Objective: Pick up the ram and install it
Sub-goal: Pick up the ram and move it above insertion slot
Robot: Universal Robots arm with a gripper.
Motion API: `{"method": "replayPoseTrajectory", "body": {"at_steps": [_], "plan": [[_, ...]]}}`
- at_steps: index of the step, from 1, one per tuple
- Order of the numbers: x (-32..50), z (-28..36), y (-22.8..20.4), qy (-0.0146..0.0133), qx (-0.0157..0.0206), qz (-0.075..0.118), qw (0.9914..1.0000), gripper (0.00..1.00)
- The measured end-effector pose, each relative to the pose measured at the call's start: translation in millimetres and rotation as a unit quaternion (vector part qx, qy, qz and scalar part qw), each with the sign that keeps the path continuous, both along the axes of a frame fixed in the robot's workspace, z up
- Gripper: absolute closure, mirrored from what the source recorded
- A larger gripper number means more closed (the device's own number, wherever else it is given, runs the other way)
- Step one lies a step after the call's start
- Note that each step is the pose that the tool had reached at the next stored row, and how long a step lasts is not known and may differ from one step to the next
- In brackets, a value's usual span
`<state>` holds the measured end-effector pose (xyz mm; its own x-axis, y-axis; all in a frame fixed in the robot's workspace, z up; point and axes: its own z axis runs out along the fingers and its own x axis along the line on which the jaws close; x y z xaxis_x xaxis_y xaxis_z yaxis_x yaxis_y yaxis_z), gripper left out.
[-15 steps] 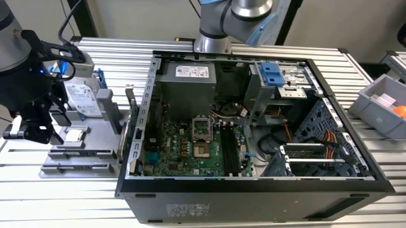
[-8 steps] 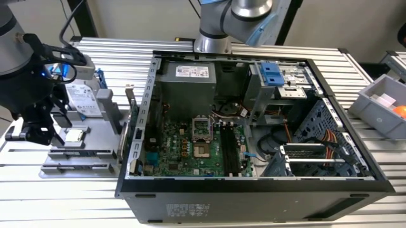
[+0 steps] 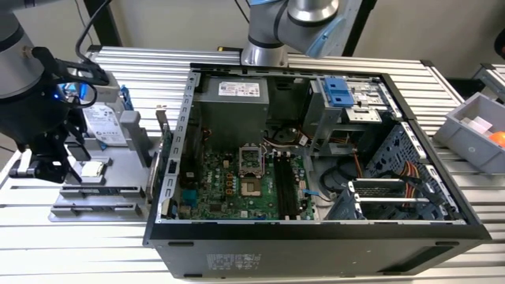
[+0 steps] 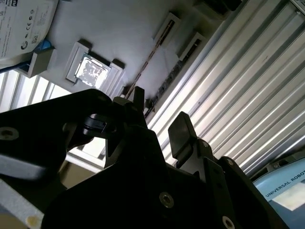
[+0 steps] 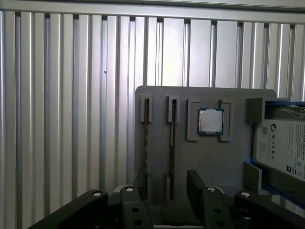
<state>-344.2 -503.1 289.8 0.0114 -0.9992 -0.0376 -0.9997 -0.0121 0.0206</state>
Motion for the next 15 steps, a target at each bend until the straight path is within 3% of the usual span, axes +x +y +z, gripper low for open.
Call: {"method": "replayPoseTrajectory", "body": {"at_steps": [15], "plan": [[0.0, -9.4, 0.0, 0.0, -0.001, 0.0, 1.0, 0.0]]}}
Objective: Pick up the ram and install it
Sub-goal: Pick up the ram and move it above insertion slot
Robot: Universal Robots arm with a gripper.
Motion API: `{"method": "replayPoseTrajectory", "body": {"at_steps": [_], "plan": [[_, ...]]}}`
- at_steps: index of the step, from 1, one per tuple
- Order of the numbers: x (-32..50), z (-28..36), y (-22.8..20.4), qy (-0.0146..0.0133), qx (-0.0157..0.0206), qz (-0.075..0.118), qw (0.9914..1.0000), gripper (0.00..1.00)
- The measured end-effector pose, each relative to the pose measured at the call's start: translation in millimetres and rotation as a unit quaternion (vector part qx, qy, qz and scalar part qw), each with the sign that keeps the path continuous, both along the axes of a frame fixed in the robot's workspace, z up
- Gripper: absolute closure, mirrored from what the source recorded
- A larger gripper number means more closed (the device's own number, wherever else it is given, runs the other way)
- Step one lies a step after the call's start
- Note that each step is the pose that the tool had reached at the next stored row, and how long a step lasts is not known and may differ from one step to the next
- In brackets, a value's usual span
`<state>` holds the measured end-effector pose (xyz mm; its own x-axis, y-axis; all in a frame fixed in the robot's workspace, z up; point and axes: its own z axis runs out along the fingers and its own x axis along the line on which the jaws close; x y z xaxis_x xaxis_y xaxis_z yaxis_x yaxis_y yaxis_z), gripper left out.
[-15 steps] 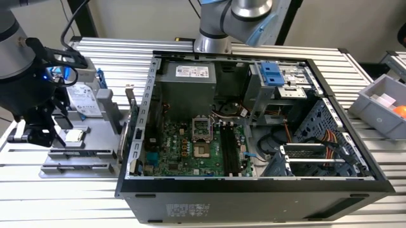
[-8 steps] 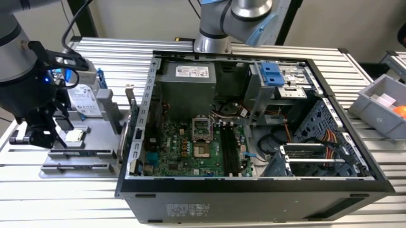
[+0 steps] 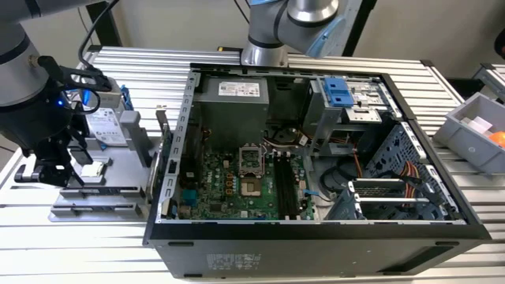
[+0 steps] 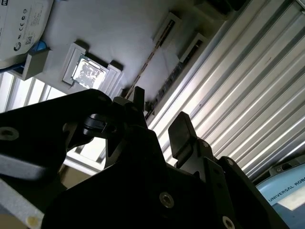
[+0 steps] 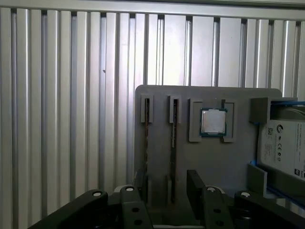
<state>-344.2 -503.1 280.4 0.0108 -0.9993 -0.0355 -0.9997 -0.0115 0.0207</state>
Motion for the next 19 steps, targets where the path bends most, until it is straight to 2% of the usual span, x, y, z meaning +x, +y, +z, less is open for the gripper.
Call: {"method": "replayPoseTrajectory", "body": {"at_steps": [4, 13, 19], "plan": [[0.0, -2.8, -0.9, 0.0, 0.0, 0.0, 1.0, 0.0], [0.0, -8.1, -6.6, 0.0, 0.0, -0.001, 1.0, 0.0], [0.0, -11.8, -7.5, 0.0, -0.0001, -0.006, 0.99998, 0.0]]}}
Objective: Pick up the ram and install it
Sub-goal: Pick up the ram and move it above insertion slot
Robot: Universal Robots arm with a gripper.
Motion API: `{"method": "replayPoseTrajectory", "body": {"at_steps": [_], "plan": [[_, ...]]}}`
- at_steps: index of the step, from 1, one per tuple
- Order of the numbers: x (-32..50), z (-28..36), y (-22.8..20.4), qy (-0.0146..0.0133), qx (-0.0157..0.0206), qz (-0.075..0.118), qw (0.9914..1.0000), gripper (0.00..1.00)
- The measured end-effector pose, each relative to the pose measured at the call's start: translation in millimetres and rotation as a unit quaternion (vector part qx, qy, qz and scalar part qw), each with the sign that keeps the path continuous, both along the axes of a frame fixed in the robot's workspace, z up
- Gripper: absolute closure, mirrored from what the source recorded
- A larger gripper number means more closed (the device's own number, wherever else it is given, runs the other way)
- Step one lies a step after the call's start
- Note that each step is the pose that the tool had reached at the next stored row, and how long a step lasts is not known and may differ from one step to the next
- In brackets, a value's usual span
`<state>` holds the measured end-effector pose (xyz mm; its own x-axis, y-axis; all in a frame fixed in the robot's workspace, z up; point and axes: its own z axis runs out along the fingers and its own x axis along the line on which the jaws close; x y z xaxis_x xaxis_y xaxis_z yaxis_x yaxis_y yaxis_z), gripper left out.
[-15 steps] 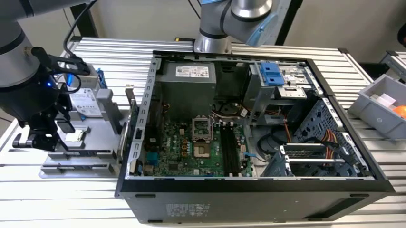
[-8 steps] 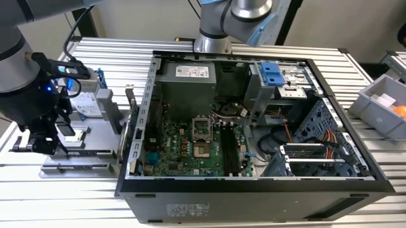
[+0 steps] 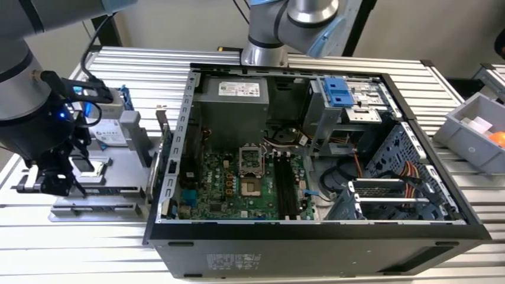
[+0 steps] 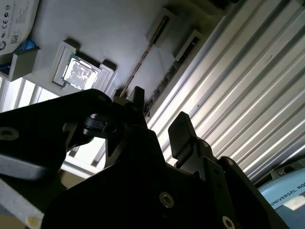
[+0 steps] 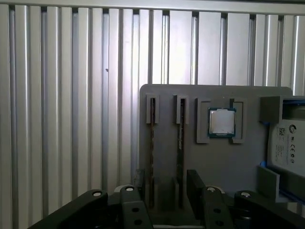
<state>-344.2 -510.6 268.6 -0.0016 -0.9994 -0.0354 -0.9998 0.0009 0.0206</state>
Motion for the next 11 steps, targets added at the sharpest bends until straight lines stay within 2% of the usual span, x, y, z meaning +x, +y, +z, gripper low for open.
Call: {"method": "replayPoseTrajectory", "body": {"at_steps": [11], "plan": [[0.0, -9.5, 0.0, 0.0, -0.0011, -0.014, 0.99991, 0.0]]}}
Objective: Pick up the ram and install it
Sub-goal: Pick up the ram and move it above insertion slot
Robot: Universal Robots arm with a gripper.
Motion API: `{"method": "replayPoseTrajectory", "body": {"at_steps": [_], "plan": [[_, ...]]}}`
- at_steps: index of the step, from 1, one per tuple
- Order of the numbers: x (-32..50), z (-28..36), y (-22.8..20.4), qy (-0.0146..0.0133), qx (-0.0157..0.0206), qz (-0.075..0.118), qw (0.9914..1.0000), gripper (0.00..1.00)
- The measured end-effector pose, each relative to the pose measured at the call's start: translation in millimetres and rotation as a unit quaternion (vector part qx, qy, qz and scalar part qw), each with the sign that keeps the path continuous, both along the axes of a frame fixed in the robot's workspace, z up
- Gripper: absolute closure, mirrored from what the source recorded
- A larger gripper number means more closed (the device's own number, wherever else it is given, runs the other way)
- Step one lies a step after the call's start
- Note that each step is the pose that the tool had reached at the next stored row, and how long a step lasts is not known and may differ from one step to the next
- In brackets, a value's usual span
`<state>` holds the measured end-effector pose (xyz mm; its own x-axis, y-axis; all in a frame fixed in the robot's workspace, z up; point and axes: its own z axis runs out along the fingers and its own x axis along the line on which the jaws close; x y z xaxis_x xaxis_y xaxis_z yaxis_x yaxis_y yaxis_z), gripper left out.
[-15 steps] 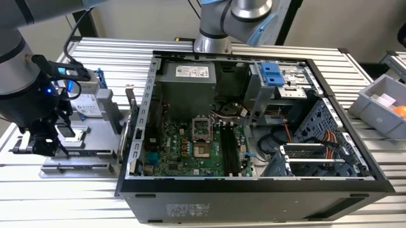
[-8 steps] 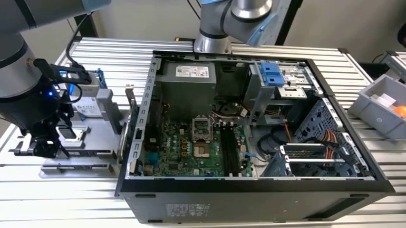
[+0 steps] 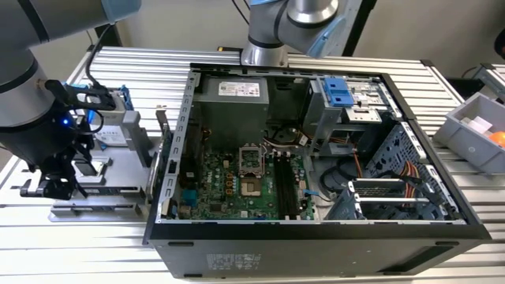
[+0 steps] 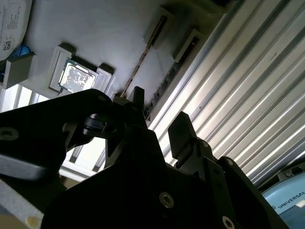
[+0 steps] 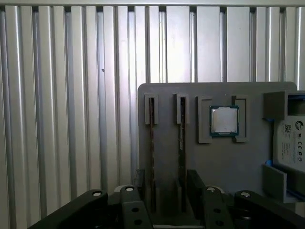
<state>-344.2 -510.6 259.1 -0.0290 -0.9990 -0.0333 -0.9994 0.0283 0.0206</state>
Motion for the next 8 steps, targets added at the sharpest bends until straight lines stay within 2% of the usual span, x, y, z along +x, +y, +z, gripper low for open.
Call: {"method": "replayPoseTrajectory", "body": {"at_steps": [8], "plan": [[0.0, -7.4, 0.0, 0.0, 0.0, 0.0, 1.0, 0.0]]}}
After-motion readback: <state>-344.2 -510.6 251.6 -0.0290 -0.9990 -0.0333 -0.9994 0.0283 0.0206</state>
